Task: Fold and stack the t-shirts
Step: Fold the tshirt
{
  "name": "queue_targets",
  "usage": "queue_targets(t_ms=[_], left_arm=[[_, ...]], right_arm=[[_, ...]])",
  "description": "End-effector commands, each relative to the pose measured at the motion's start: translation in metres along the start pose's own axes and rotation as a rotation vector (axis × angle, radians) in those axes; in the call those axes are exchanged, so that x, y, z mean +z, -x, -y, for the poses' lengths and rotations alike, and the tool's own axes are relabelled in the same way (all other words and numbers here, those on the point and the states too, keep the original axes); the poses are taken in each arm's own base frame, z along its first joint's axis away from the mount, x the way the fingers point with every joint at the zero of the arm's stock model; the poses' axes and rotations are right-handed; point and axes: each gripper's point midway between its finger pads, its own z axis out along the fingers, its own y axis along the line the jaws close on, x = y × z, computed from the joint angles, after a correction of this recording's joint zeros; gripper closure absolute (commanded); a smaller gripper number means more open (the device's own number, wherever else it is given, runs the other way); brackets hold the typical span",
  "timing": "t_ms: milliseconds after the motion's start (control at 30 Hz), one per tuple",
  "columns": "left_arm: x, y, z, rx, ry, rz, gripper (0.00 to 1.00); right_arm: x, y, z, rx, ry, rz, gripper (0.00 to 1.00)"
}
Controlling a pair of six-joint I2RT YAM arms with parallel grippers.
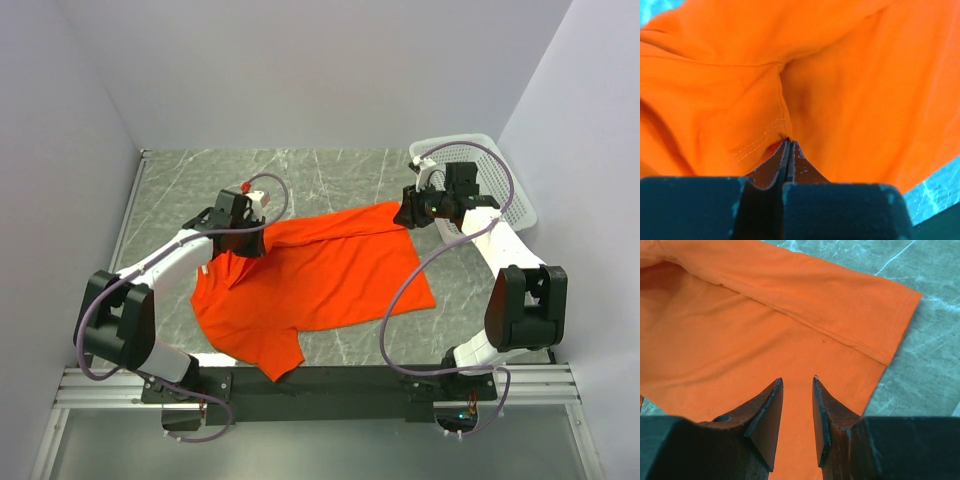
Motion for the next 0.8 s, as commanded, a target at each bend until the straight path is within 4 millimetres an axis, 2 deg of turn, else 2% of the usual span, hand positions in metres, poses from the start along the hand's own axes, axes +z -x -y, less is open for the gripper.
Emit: queue_targets(t_ms=[0, 433, 500, 533, 600, 633, 667, 733, 767], left_arm=[[0.003, -0.009, 0.012, -0.025, -0.017, -0.033, 0.99], [0.015, -0.022, 0.028, -0.015, 0.014, -0.086, 0.99], [0.017, -0.023, 0.031, -0.017, 0.023, -0.089, 0.96], [0.017, -0.022, 0.031, -0.018, 0.033, -0.087, 0.94], [0.013, -0.015, 0.03, -0.028, 0.06, -0.066, 0.8], [0.01, -0.009, 0.022, -0.033, 0.11, -0.037, 0.73], [0.001, 0.001, 0.023, -0.045, 0.117, 0.008, 0.61], [-0.013, 0.018, 0.011, -0.056, 0.197, 0.1, 0.52], [-0.026, 0.028, 0.008, -0.075, 0.216, 0.162, 0.42]], right_arm=[[-0.003, 0.006, 0.0, -0.003, 0.002, 0.025, 0.62], [-0.003, 0.004, 0.0, -0.001, 0.0, 0.021, 0.62], [-0.002, 0.004, 0.001, -0.001, -0.001, 0.02, 0.62], [-0.002, 0.003, 0.001, 0.001, -0.002, 0.017, 0.62], [-0.002, 0.003, 0.001, 0.003, 0.0, 0.014, 0.62], [-0.002, 0.003, 0.001, 0.002, 0.0, 0.013, 0.62], [-0.001, 0.003, 0.001, 0.0, 0.001, 0.012, 0.62], [0.0, 0.002, 0.001, 0.0, 0.004, 0.009, 0.62], [0.0, 0.001, 0.0, 0.001, 0.008, 0.006, 0.62]])
